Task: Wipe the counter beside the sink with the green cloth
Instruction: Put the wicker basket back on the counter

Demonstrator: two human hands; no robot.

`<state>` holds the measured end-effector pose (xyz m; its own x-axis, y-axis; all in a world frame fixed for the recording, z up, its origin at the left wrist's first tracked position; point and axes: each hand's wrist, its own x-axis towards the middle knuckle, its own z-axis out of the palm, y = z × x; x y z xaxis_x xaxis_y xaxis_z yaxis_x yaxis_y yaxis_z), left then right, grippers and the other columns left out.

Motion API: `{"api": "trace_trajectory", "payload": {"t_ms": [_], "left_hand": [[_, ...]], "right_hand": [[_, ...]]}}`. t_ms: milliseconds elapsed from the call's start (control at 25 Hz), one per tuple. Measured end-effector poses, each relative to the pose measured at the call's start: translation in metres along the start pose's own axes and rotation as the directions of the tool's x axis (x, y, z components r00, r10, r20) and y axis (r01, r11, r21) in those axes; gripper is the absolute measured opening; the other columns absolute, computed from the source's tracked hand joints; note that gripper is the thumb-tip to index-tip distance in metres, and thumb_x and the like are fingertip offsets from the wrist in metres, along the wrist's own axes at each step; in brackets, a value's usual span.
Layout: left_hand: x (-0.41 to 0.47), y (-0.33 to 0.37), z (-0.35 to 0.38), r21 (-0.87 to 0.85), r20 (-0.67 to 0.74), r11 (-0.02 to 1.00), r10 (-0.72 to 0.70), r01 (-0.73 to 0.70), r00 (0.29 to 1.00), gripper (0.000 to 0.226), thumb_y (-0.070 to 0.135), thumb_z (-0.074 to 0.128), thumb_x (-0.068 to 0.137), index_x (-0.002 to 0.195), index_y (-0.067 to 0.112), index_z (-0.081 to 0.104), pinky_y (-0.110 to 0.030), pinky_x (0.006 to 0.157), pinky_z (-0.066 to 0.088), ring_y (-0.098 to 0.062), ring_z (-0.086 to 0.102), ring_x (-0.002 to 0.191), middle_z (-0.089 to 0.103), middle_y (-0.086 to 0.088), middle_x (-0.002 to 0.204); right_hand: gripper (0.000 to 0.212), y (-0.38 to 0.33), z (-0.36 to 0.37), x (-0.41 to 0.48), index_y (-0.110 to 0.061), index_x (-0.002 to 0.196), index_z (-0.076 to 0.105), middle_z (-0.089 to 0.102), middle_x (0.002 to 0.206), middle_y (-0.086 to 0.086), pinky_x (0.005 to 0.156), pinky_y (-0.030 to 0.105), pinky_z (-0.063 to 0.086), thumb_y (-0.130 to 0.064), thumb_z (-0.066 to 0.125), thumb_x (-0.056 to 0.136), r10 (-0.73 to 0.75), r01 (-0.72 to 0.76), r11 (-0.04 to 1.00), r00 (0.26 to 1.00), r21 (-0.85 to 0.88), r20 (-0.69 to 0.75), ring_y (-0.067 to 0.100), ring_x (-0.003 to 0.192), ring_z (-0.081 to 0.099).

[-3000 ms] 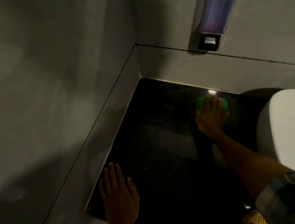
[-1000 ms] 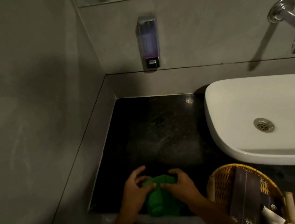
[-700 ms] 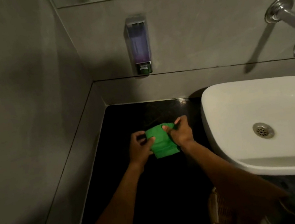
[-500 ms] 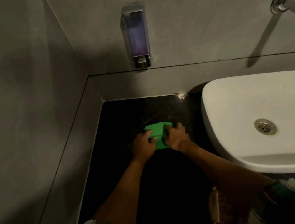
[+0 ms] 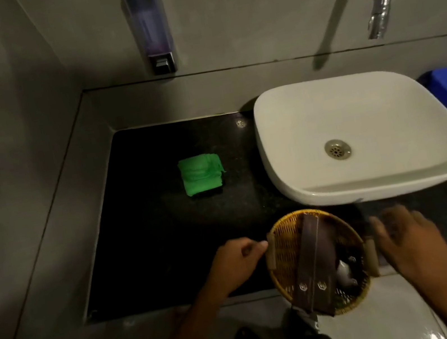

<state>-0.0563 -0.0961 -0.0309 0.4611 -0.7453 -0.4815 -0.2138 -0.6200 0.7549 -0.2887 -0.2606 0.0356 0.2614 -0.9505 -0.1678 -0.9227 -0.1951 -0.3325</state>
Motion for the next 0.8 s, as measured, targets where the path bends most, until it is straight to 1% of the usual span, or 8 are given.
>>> {"api": "trace_trajectory", "payload": {"t_ms": [80, 160, 240, 320, 440, 600, 720, 800], "left_hand": [[-0.008, 0.002, 0.02, -0.053, 0.01, 0.999, -0.01, 0.01, 1.0, 0.032, 0.047, 0.062, 0.081, 0.101, 0.023, 0.07, -0.039, 0.08, 0.058, -0.012, 0.07, 0.081, 0.075, 0.0, 0.089], [-0.011, 0.005, 0.028, -0.078, -0.008, 0.997, -0.027, 0.027, 1.0, 0.041, 0.04, 0.067, 0.08, 0.116, 0.021, 0.065, -0.041, 0.083, 0.058, -0.016, 0.07, 0.089, 0.074, -0.004, 0.101], [-0.011, 0.006, 0.032, -0.077, -0.026, 0.996, -0.036, 0.034, 0.999, 0.044, 0.029, 0.069, 0.08, 0.122, 0.017, 0.062, -0.043, 0.085, 0.057, -0.019, 0.069, 0.094, 0.073, -0.008, 0.109], [-0.01, 0.007, 0.03, -0.07, -0.064, 0.997, -0.029, 0.024, 0.998, 0.038, 0.025, 0.07, 0.079, 0.116, 0.017, 0.066, -0.043, 0.085, 0.057, -0.018, 0.069, 0.092, 0.073, -0.007, 0.107], [-0.016, 0.005, 0.009, -0.07, -0.194, 0.997, -0.035, 0.021, 0.98, 0.032, 0.026, 0.069, 0.078, 0.11, 0.019, 0.07, -0.042, 0.081, 0.059, -0.015, 0.07, 0.086, 0.074, -0.001, 0.099], [-0.032, -0.025, -0.042, -0.068, -0.393, 0.995, -0.099, 0.079, 0.914, 0.027, 0.03, 0.067, 0.083, 0.107, 0.019, 0.07, -0.04, 0.076, 0.059, -0.016, 0.068, 0.081, 0.072, 0.001, 0.091], [-0.05, -0.054, -0.083, -0.096, -0.527, 0.984, -0.176, 0.148, 0.832, 0.023, 0.042, 0.062, 0.086, 0.093, 0.023, 0.072, -0.037, 0.074, 0.057, -0.017, 0.066, 0.077, 0.069, 0.004, 0.078], [-0.057, -0.071, -0.108, -0.073, -0.616, 0.975, -0.209, 0.209, 0.76, 0.038, 0.055, 0.052, 0.087, 0.072, 0.024, 0.069, -0.033, 0.067, 0.054, -0.017, 0.065, 0.068, 0.066, 0.006, 0.065]], "right_hand": [[0.037, 0.029, 0.004, -0.006, -0.015, 0.101, 0.058, 0.065, 0.098, 0.02, 0.077, 0.047, 0.056, -0.051, 0.052, 0.091, 0.186, -0.18, 0.982, 0.959, -0.049, 0.212, 0.037, 0.088, 0.063], [0.033, 0.034, 0.017, -0.012, -0.011, 0.108, 0.058, 0.067, 0.093, 0.019, 0.071, 0.044, 0.058, -0.04, 0.058, 0.092, 0.204, -0.283, 0.947, 0.896, 0.152, 0.395, 0.034, 0.079, 0.066], [0.027, 0.034, 0.025, -0.014, -0.007, 0.114, 0.058, 0.068, 0.093, 0.017, 0.064, 0.039, 0.058, -0.023, 0.062, 0.092, 0.178, -0.322, 0.908, 0.875, 0.267, 0.45, 0.03, 0.075, 0.067], [0.024, 0.034, 0.028, -0.013, -0.004, 0.111, 0.061, 0.069, 0.088, 0.014, 0.061, 0.034, 0.057, -0.016, 0.064, 0.091, 0.153, -0.3, 0.905, 0.891, 0.301, 0.427, 0.027, 0.072, 0.068], [0.016, 0.016, 0.028, -0.013, -0.01, 0.102, 0.066, 0.072, 0.079, 0.008, 0.055, 0.028, 0.055, -0.018, 0.067, 0.088, 0.084, -0.25, 0.895, 0.909, 0.37, 0.409, 0.022, 0.067, 0.07], [0.011, -0.043, 0.053, -0.011, -0.017, 0.095, 0.065, 0.072, 0.081, 0.003, 0.046, 0.019, 0.053, -0.021, 0.07, 0.086, -0.034, -0.193, 0.88, 0.886, 0.434, 0.463, 0.013, 0.059, 0.071], [0.015, -0.099, 0.082, -0.016, -0.011, 0.097, 0.067, 0.073, 0.086, 0.009, 0.052, 0.028, 0.06, -0.02, 0.071, 0.085, -0.199, -0.082, 0.867, 0.846, 0.491, 0.494, 0.017, 0.067, 0.071], [0.018, -0.135, 0.101, -0.021, -0.011, 0.097, 0.069, 0.074, 0.088, 0.011, 0.064, 0.039, 0.063, -0.023, 0.071, 0.084, -0.291, -0.008, 0.858, 0.816, 0.513, 0.499, 0.021, 0.073, 0.072]]}}
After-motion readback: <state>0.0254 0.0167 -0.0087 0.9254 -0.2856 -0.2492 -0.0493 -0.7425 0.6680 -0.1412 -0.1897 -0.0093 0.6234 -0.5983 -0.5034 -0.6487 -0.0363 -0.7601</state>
